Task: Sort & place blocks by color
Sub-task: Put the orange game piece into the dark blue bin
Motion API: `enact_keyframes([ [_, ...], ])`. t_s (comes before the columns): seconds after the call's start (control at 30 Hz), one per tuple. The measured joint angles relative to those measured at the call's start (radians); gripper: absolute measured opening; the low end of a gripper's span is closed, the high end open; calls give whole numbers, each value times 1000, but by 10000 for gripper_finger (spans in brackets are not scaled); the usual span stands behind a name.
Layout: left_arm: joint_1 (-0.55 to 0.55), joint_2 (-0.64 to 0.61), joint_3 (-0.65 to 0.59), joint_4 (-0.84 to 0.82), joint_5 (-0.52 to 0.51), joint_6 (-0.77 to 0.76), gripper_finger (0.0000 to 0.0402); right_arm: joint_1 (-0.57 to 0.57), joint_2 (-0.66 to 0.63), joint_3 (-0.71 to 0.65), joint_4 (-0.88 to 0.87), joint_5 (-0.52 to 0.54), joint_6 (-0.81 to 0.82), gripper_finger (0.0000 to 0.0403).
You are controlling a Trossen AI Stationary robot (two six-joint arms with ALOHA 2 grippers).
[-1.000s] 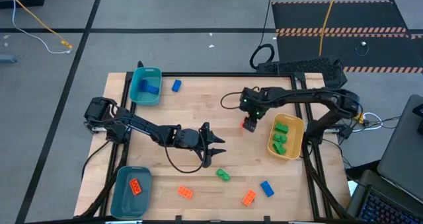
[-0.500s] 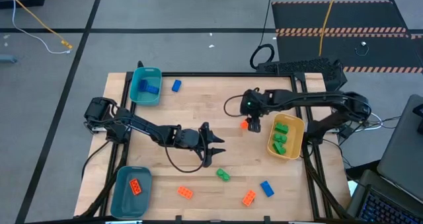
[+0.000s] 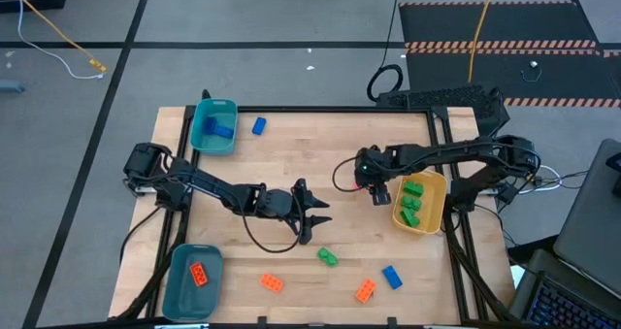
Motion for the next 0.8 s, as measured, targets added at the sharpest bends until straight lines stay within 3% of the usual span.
enact_keyframes([
  [0.27, 0, 0, 0, 2, 0, 1, 184, -17, 0, -96, 174, 47, -31, 196],
  [0.63, 0, 0, 0, 28, 1, 7, 184, -28, -2, -151, 202, 41, 60, 196],
  [0.8, 0, 0, 0, 27, 1, 7, 184, -26, -1, -152, 206, 18, 106, 165],
])
